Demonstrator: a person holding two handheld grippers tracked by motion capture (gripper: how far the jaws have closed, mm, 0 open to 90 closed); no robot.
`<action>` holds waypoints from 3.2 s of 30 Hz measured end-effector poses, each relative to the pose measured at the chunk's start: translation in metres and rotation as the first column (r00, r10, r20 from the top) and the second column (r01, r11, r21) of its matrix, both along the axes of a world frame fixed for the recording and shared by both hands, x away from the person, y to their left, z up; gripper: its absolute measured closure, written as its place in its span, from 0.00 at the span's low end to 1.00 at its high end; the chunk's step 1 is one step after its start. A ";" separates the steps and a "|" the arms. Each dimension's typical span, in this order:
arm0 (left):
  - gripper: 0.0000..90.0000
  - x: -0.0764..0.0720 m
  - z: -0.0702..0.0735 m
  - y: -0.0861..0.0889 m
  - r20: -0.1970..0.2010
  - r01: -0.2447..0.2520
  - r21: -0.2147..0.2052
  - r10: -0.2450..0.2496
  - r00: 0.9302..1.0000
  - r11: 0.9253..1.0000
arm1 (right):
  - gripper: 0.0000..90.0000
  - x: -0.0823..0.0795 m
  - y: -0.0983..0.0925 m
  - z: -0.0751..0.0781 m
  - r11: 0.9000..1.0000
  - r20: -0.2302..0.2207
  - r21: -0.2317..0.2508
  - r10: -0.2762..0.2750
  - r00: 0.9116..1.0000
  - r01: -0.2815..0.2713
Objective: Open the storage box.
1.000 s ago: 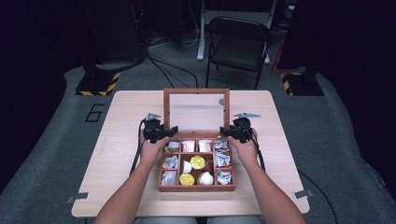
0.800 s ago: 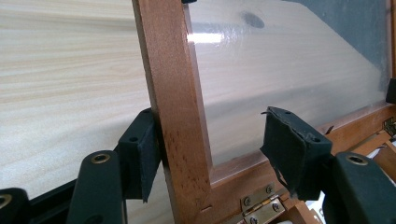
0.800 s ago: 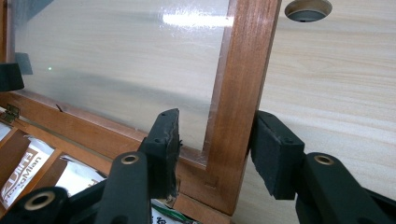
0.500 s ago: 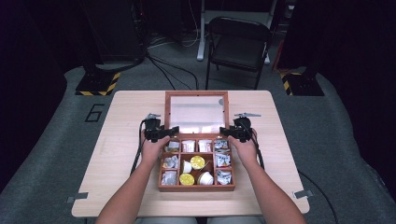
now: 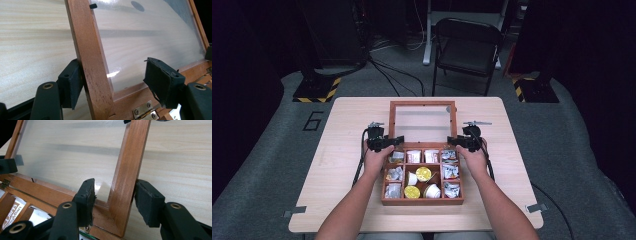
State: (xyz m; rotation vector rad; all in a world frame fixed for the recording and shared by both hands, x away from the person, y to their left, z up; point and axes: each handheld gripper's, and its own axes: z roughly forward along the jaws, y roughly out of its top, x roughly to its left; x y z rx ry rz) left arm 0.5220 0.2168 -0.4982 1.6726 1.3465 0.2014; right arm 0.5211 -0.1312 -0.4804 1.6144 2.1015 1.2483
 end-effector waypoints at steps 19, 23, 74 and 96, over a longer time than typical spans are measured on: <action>0.35 0.005 -0.004 0.003 -0.042 0.013 -0.024 -0.014 0.999 1.000 | 0.56 0.003 -0.003 -0.005 0.998 -0.057 0.062 -0.024 0.998 0.027; 0.35 0.005 -0.004 0.003 -0.045 0.015 -0.025 -0.016 0.999 1.000 | 0.55 0.003 -0.002 -0.005 0.997 -0.075 0.070 -0.029 0.997 0.034; 0.30 0.010 -0.012 0.004 -0.123 -0.018 -0.052 0.012 0.992 0.999 | 0.48 0.009 -0.002 -0.013 0.989 -0.178 0.128 -0.052 0.983 0.075; 0.33 0.009 -0.010 0.007 -0.136 -0.028 -0.046 0.022 0.990 0.999 | 0.45 0.009 -0.001 -0.015 0.987 -0.193 0.132 -0.065 0.979 0.092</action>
